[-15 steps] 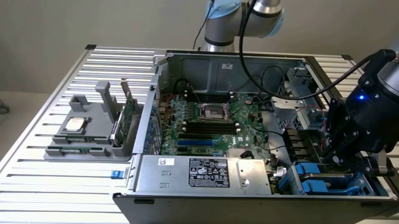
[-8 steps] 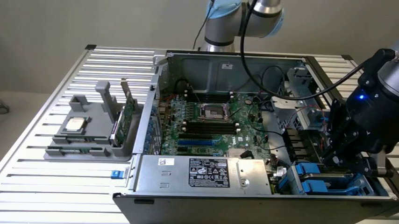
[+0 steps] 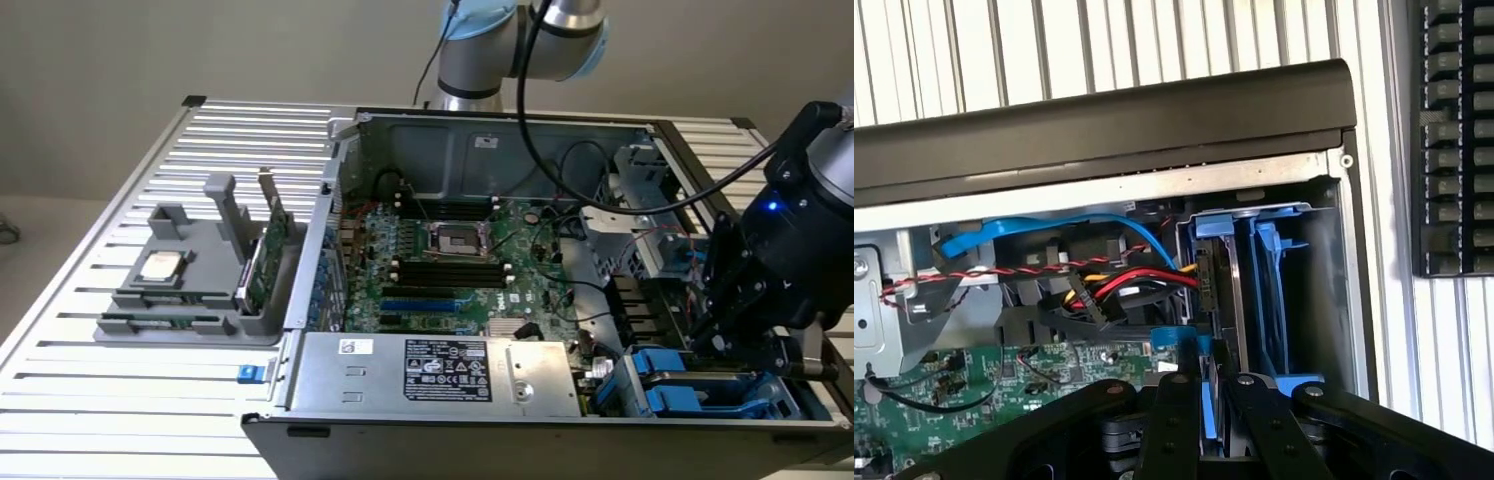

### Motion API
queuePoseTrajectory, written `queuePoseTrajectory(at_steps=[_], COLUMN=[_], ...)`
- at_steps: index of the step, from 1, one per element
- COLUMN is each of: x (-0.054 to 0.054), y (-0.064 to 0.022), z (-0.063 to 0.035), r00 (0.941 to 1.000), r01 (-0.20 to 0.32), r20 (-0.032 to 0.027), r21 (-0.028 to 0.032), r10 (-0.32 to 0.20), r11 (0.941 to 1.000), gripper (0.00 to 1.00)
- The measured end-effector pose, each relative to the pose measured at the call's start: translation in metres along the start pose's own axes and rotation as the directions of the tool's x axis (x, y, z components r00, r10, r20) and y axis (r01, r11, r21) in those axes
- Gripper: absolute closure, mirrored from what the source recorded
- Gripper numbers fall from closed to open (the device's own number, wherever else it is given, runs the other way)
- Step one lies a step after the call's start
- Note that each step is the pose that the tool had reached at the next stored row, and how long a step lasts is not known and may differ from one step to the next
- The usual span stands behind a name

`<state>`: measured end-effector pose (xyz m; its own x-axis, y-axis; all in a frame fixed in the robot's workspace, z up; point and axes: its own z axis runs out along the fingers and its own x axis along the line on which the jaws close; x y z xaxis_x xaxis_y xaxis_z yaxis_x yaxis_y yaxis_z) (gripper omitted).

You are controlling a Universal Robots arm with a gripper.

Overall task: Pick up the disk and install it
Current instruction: 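Insert the second disk wire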

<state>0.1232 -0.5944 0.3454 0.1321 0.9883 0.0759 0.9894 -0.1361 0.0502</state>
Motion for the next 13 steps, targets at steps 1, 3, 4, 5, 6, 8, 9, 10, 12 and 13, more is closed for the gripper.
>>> queuePoseTrajectory(at_steps=[1, 3, 4, 5, 6, 8, 9, 10, 12, 13], x=[0.0, -0.0002, -0.0003, -0.0005, -0.0008, -0.0013, -0.0016, -0.0018, -0.0024, -0.0027], y=[0.0, 0.0, 0.0, 0.0001, 0.0001, 0.0002, 0.0002, 0.0002, 0.0003, 0.0003], z=[0.0, 0.0, 0.0002, 0.0003, 0.0004, 0.0006, 0.0007, 0.0008, 0.0012, 0.0015], r00=[1.0, 0.9999, 0.9998, 0.9998, 0.9997, 0.9995, 0.9994, 0.9993, 0.9991, 0.999], r01=[-0.005, -0.014, -0.018, -0.021, -0.024, -0.031, -0.034, -0.037, -0.042, -0.045], r20=[0.0003, 0.0007, 0.0007, 0.0008, 0.001, 0.0013, 0.0015, 0.0016, 0.0018, 0.0018], r21=[-0.0004, -0.001, -0.0013, -0.0016, -0.0018, -0.0023, -0.0025, -0.0028, -0.0032, -0.0033], r10=[0.005, 0.014, 0.018, 0.021, 0.024, 0.031, 0.034, 0.037, 0.042, 0.045], r11=[1.0, 0.9999, 0.9998, 0.9998, 0.9997, 0.9995, 0.9994, 0.9993, 0.9991, 0.999], gripper=[0.84, 0.84, 0.84, 0.84, 0.84, 0.84, 0.84, 0.84, 0.84, 0.84])
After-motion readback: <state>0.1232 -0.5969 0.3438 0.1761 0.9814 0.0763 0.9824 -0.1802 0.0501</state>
